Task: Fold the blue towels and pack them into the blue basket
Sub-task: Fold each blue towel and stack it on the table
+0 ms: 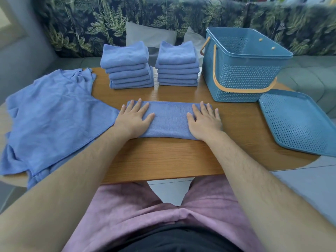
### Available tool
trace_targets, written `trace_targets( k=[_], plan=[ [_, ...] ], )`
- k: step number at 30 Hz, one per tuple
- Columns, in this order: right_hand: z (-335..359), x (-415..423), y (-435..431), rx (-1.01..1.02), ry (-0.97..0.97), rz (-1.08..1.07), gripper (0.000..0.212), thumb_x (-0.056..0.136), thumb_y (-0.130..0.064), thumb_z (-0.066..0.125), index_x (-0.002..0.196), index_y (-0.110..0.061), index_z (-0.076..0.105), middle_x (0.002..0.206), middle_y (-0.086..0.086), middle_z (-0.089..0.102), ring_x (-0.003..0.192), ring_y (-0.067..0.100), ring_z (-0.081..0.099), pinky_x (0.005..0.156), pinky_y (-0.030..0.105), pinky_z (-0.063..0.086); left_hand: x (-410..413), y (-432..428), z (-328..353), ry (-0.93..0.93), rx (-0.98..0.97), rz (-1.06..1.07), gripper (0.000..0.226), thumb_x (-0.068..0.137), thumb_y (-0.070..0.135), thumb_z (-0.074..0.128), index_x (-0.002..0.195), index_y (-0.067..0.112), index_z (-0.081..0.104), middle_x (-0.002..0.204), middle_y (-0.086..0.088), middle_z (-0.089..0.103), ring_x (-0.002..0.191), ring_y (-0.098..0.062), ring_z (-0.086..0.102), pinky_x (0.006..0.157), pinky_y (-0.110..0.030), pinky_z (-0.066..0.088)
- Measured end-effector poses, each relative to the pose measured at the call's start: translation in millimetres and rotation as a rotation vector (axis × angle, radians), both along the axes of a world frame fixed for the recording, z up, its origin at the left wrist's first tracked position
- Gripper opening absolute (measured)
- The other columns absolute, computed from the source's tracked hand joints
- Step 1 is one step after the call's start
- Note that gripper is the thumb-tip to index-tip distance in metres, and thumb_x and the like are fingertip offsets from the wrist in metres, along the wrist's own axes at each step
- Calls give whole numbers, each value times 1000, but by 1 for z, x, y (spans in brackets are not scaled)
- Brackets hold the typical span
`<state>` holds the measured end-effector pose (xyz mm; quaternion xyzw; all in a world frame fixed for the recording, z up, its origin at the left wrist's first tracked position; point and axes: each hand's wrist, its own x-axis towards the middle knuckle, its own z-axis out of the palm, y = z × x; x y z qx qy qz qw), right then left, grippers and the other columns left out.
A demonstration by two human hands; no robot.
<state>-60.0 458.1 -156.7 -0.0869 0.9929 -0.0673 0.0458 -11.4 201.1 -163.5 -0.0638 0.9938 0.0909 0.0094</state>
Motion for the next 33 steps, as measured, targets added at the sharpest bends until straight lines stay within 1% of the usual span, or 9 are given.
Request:
trace_targets(
  k=[3,8,12,16,21,25,29,31,33],
  plan=[
    [11,16,-19,170,191,-10,59,105,-45,23,160,-26,21,169,11,10,156,34,-4,123,54,-9,2,3,1,41,-52,-54,63,103,60,16,161,35,13,169,0,4,156,-22,-2,125,-44,-4],
    [7,70,-80,-62,297,105,43,101,-48,37,125,-23,62,139,6,52,124,34,44,99,48,30,4,6,5,56,-19,-164,53,107,46,20,159,39,14,169,5,5,156,-19,-1,126,-42,0],
    [-8,71,-80,-65,228,109,48,100,-50,36,138,-27,54,150,3,46,134,29,39,110,49,28,8,8,5,16,3,-78,55,106,49,20,159,40,13,169,4,4,156,-21,-1,125,-43,0],
    [-3,46,-50,-107,163,225,48,100,-41,36,147,-43,45,162,-6,33,149,19,25,124,53,5,19,18,5,-4,19,41,59,103,57,20,159,40,15,169,4,6,156,-20,3,125,-47,3],
    [18,24,-31,100,116,260,47,104,-36,31,150,-45,40,167,-4,23,156,30,6,124,54,-4,51,40,18,-99,-69,117,67,97,71,14,157,42,19,166,0,18,149,-27,17,119,-47,15],
    [25,71,-39,19,201,179,44,102,-50,38,139,-34,55,152,3,40,138,33,32,112,47,27,85,62,28,87,-256,60,49,102,60,28,126,30,58,124,-6,53,117,-30,46,93,-44,27],
    [0,102,-25,-118,58,233,58,100,-62,35,154,-40,36,164,-3,25,150,25,17,119,44,19,95,53,29,174,-148,-9,27,99,47,48,92,23,58,91,1,47,94,-30,59,79,-39,27],
    [-5,88,-14,-178,-1,317,58,102,-61,35,156,-42,31,168,-7,16,155,19,5,125,40,9,94,43,23,216,-62,-97,29,95,50,55,94,21,59,95,2,49,101,-30,55,81,-40,33],
    [-7,70,-6,-196,-16,410,57,101,-63,36,155,-45,31,168,-10,16,156,14,3,126,41,9,93,36,16,187,23,-201,45,92,60,46,116,25,59,128,2,52,126,-26,44,97,-43,35]
  ],
)
